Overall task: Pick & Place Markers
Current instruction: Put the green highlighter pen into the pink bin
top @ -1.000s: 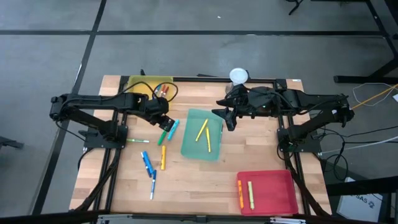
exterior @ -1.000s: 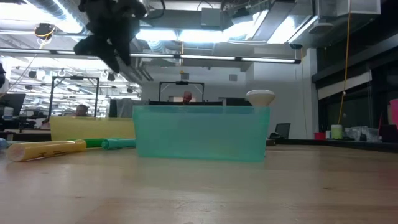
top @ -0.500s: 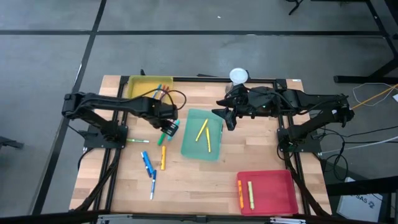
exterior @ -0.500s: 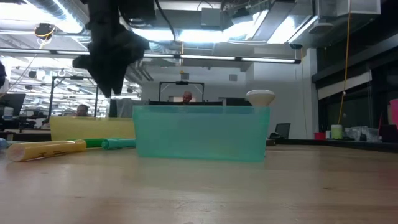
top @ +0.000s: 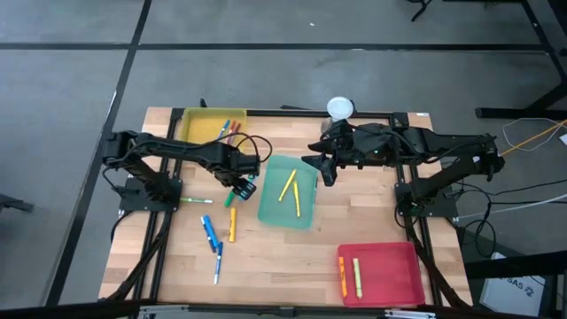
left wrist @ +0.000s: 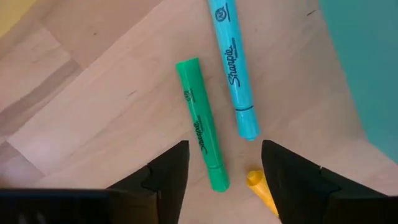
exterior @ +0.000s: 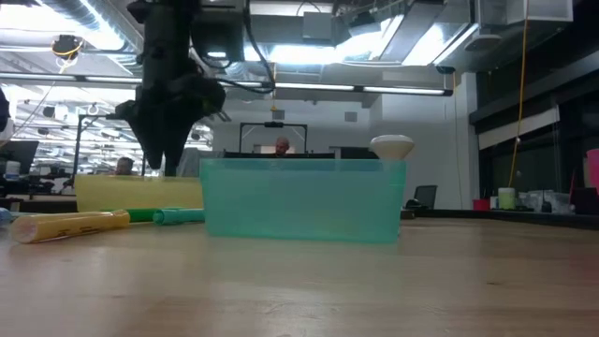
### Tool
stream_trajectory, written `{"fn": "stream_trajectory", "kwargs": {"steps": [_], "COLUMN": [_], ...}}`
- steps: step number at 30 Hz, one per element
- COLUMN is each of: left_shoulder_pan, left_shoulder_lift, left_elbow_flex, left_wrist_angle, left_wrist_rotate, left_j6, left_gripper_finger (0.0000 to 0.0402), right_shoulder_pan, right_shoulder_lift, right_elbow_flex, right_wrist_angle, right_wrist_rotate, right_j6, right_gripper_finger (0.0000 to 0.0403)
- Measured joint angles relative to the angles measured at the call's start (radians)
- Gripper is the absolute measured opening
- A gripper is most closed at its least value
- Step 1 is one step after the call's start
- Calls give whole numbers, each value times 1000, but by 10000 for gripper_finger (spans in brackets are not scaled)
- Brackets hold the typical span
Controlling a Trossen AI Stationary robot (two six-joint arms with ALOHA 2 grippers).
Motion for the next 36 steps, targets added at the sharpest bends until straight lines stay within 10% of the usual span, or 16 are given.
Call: {"fn": "stream_trajectory", "kwargs": {"steps": [36], "left_shoulder_pan": [121], "left_shoulder_lift": [204], "left_elbow_flex": [0], "left_wrist_angle": [55], "left_wrist_rotate": [8], "left_j6": [29], "left_gripper_finger": [204], "right_shoulder_pan": [0], "right_shoulder_lift": [0], "right_elbow_flex": [0], "right_wrist_angle": [0], "right_wrist_rotate": [-27], "right_j6": [-8], "right_gripper_finger": [223]}}
